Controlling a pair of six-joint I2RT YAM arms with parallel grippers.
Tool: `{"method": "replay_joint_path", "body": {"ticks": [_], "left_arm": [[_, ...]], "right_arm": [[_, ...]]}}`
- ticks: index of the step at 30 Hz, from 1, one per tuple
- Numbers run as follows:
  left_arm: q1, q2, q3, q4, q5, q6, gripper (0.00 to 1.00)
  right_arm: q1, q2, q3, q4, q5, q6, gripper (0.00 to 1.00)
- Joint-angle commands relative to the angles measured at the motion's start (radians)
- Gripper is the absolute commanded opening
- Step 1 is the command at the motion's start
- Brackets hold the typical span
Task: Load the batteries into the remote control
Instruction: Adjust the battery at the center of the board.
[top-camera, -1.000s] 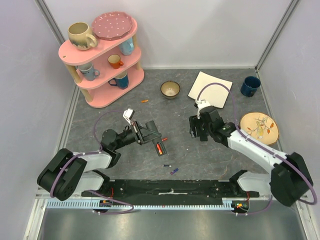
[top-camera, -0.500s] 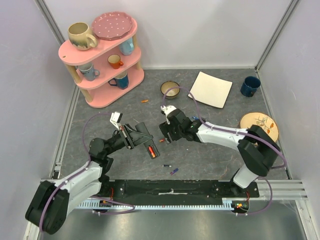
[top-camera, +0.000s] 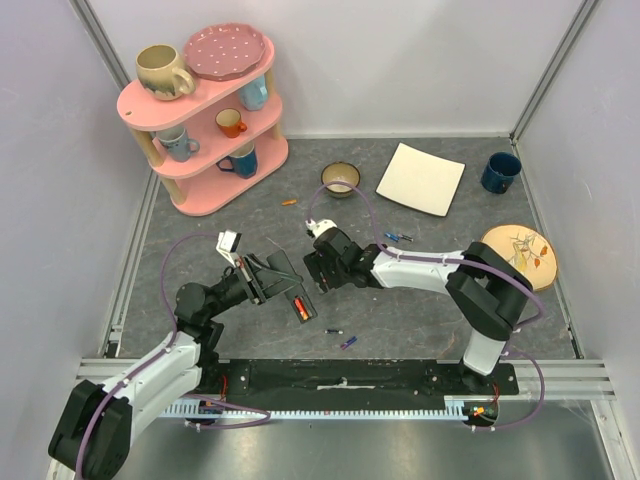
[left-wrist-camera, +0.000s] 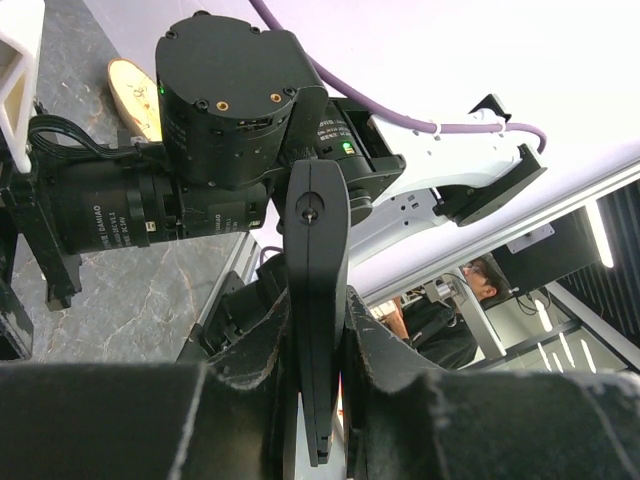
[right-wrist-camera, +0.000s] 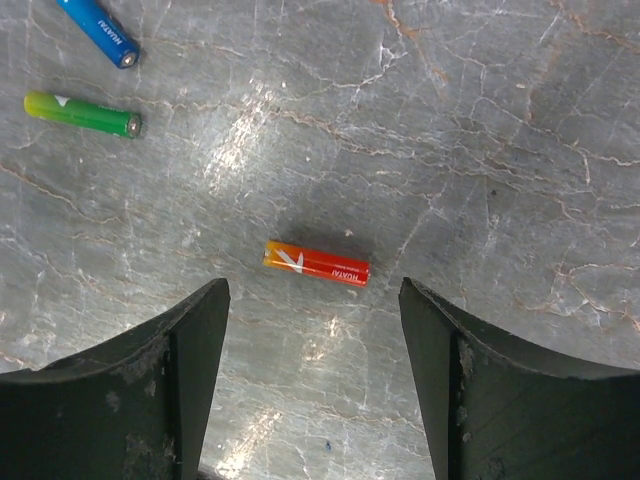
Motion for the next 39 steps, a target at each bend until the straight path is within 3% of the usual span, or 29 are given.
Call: {"method": "replay_joint_path", "body": {"ticks": [1, 12, 30, 39], "left_arm": [[0.008, -0.007, -0.003, 0.028, -0.008, 0.030, 0.02], [0.008, 0.014, 0.001, 0.028, -0.008, 0.025, 0.02], [0.008, 0.011, -0.009, 0.026, -0.012, 0.027, 0.02], [0.008, 0.008, -0.009, 0.020, -0.008, 0.028, 0.02]], "right_arm": [[0.004, 0.028, 0.049, 0.026, 0.050, 0.028, 0.76], [0.004, 0.085, 0.075, 0.008, 0.068, 0.031, 0.73], [0.010, 0.074, 0.046, -0.029, 0.086, 0.044, 0.57], [0.008, 0.037, 0.015, -0.046, 0.140, 0.087, 0.33]]}}
